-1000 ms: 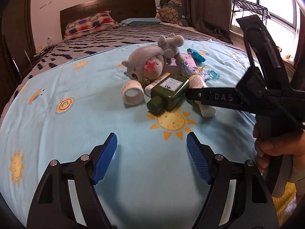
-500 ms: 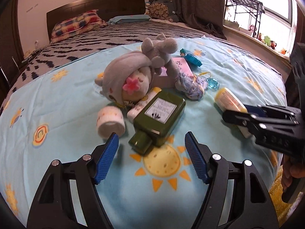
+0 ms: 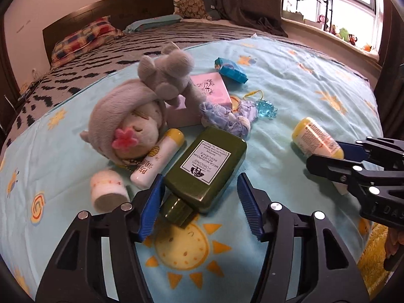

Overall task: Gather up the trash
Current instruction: 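Grasp the green bottle with the left gripper while the right gripper grasps the yellow lotion bottle, then lower both bottles into the bin below the bed edge and open both grippers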

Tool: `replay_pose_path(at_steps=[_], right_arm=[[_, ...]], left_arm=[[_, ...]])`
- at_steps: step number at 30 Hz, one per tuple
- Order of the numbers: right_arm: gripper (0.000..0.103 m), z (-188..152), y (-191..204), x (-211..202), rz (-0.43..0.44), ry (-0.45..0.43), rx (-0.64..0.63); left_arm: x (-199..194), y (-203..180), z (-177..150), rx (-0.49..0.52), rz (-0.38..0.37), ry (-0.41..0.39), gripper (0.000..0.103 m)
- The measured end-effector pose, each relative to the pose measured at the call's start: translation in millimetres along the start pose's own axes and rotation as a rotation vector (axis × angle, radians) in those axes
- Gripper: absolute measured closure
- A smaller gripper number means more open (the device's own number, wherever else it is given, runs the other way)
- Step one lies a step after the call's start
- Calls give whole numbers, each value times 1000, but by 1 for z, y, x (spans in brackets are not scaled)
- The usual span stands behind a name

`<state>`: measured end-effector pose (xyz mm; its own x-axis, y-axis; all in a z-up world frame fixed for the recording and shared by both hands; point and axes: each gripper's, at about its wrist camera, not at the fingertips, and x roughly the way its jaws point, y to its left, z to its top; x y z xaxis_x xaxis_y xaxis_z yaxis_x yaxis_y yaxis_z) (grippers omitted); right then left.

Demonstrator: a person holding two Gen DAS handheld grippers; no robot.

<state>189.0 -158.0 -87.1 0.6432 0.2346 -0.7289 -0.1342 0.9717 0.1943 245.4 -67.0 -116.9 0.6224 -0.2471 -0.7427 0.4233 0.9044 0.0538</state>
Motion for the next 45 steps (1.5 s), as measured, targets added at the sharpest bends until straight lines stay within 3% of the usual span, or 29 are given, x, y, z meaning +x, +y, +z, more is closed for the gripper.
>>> replay_pose_path(at_steps=[7,12,20,34,40,45], right_arm=[[69,-6,-1,-5,-4,-10,-9],[69,-18,-1,-19,13,-36,-22],[69,-49,3,-51,52,-74,-60],[68,-124,26,-107,131,-86,-120],[69,-163,23,-109,129,-38,-94],[68,-195,19,-95,137,32,-50]], left_arm=[[-1,2,1,-23,-18,-14,53],[-18,7,-12,-93,-34,-34,54],[-58,-5,-62,-128,2,-57,55],[-148,-44,-165,-134,-41,-103,55],[-151,-58,-202,-168,-75,-60,55],[-133,-71,-229,-213,-121,39,55]])
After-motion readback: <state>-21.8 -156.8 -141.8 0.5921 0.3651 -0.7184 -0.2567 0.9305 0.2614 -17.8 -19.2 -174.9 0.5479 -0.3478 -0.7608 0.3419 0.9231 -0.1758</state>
